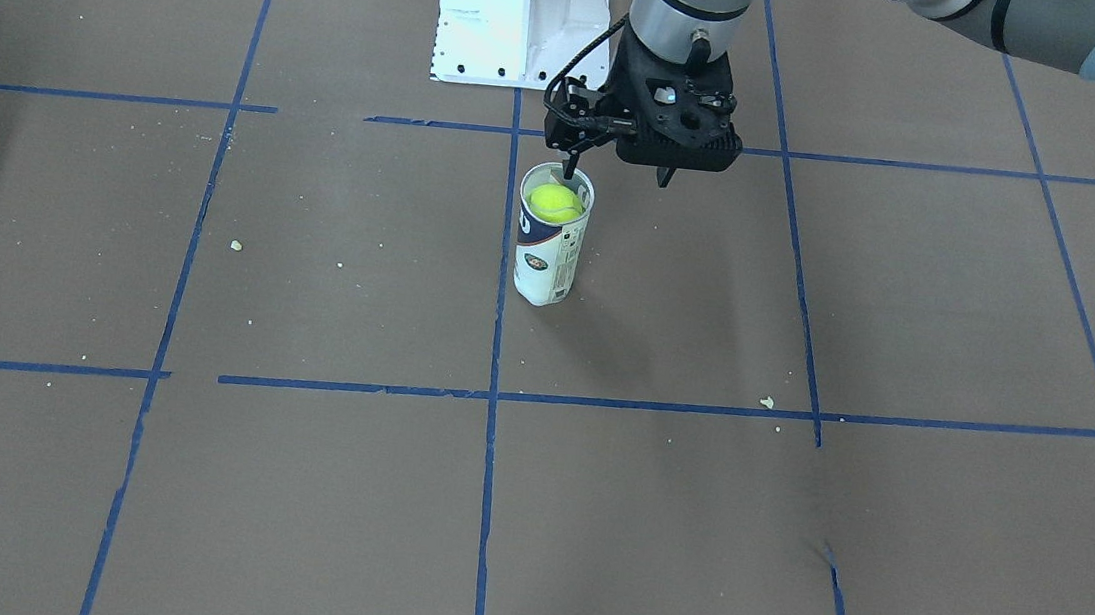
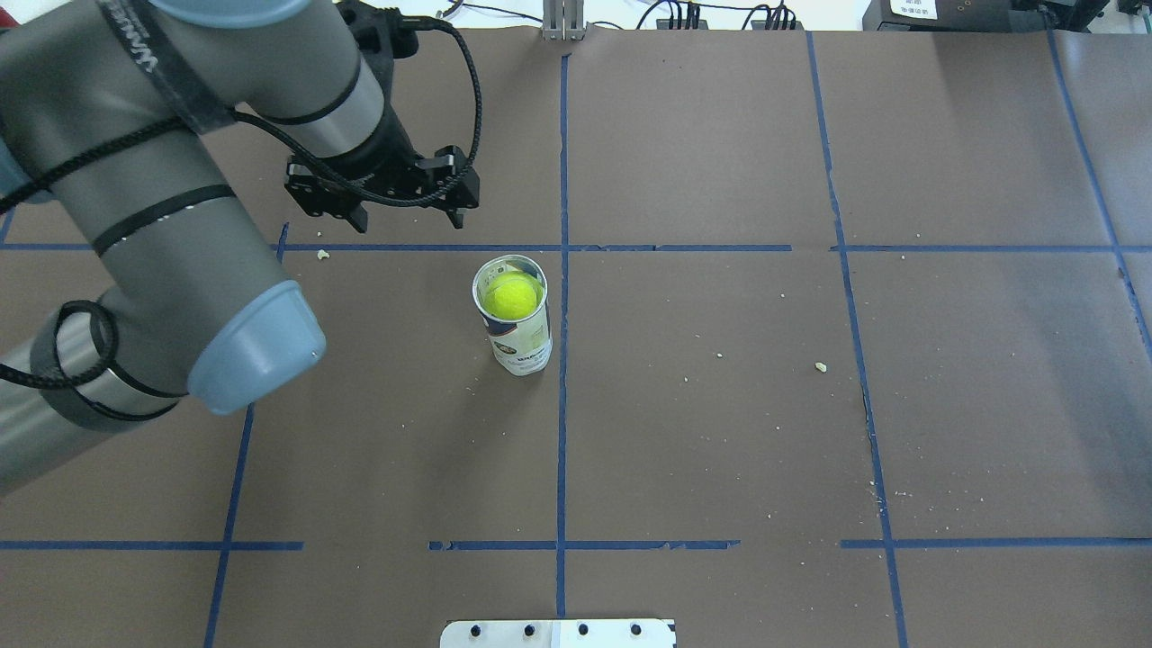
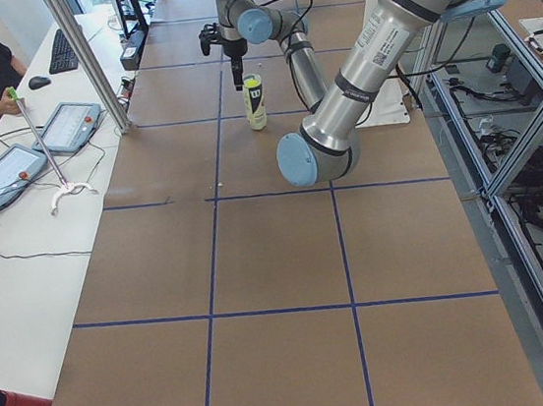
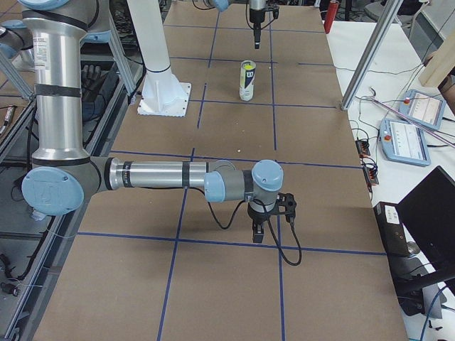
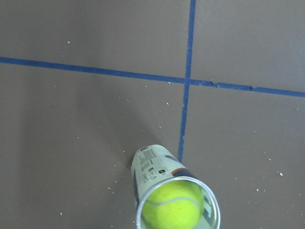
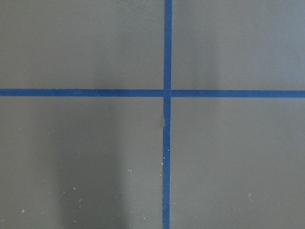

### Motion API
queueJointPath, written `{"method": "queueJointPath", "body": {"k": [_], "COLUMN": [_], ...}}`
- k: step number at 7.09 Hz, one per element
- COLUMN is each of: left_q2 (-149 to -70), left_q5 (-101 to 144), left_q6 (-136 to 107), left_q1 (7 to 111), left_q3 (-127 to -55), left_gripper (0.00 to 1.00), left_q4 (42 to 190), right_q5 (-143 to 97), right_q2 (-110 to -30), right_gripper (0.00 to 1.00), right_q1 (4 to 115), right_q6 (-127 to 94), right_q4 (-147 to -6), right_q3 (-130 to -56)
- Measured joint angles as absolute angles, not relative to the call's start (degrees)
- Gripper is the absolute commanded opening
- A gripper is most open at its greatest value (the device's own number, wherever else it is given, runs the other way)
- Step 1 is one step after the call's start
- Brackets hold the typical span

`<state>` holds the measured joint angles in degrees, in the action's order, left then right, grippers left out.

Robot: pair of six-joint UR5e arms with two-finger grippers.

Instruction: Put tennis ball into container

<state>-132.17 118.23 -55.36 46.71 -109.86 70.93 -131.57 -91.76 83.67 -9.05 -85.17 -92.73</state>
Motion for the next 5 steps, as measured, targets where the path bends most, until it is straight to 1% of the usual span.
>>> {"method": "queueJointPath", "body": {"k": [1, 2, 3, 4, 5], "left_q2": [-129.0, -124.2, -117.6, -109.9, -103.5], "left_q5": [118.9, 120.9, 123.9, 127.3, 129.9], "left_q6": [-46.9, -37.8, -28.1, -16.3, -4.9], "left_q1": [51.3, 57.2, 63.9, 71.2, 77.6], "left_q3": [-110.0, -110.0, -109.6, -107.8, -104.2], "left_gripper": [1.00, 1.00, 1.00, 1.00, 1.00], "left_q4": [71.3, 72.4, 74.6, 77.5, 80.7], "right_q5": [-131.6, -131.6, -131.6, -131.6, -131.6], "right_q2": [-91.8, -91.8, -91.8, -91.8, -91.8], "right_gripper": [1.00, 1.00, 1.00, 1.00, 1.00], "right_q1": [83.7, 83.7, 83.7, 83.7, 83.7], "right_q6": [-9.1, -9.1, -9.1, -9.1, -9.1], "right_q4": [-85.2, -85.2, -85.2, -85.2, -85.2], "right_q3": [-92.7, -92.7, -92.7, -92.7, -92.7]}}
